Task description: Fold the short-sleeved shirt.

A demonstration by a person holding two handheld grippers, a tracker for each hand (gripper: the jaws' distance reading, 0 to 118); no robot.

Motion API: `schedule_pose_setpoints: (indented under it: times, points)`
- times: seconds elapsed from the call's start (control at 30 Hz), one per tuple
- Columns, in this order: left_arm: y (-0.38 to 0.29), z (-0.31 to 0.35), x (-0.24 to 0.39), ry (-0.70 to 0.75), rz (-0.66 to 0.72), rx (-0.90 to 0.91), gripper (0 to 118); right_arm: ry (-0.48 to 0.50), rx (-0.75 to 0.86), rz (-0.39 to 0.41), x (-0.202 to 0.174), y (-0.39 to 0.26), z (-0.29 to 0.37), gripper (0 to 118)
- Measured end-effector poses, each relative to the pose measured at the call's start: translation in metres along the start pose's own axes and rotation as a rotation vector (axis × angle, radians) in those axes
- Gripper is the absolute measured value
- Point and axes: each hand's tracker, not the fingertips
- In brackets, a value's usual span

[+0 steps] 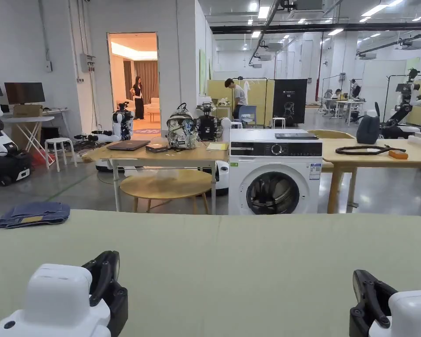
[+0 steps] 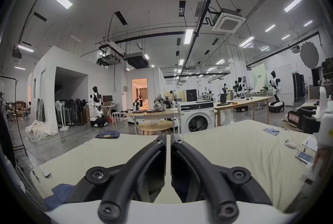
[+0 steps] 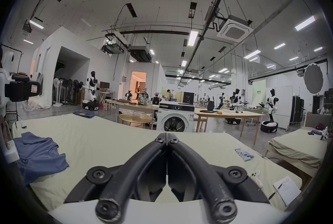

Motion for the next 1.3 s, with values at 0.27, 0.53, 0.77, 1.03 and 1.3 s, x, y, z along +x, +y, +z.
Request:
schedule_pose_setpoints:
  times: [0.27, 0.53, 0.77, 1.03, 1.3]
  points:
    - [0.0002, 0.0003, 0.0004, -0.004, -0.005, 0.004, 0, 0.005, -0.014, 0.007, -0.0031, -0.003, 0.0, 0]
    - [-0.0016, 0.0003, -0.0033, 0.004, 0.008, 0.004, 0, 0.015, -0.017, 0.009, -0.0047, -0.0001, 0.0007, 0]
    - [-0.0019, 0.0006, -0.0033, -0.002, 0.007, 0.01, 0, 0.009, -0.029, 0.009, -0.004, -0.0011, -0.0001, 0]
    - [-0.0018, 0.002, -0.0044, -0.006, 0.01, 0.013, 0, 0.012, -0.032, 0.006, -0.0047, -0.0018, -0.0014, 0]
    - [-0.004, 0.0005, -0.0039, -0.008, 0.023, 0.009, 0, 0.007, -0.034, -0.004, -0.0046, -0.0022, -0.0028, 0]
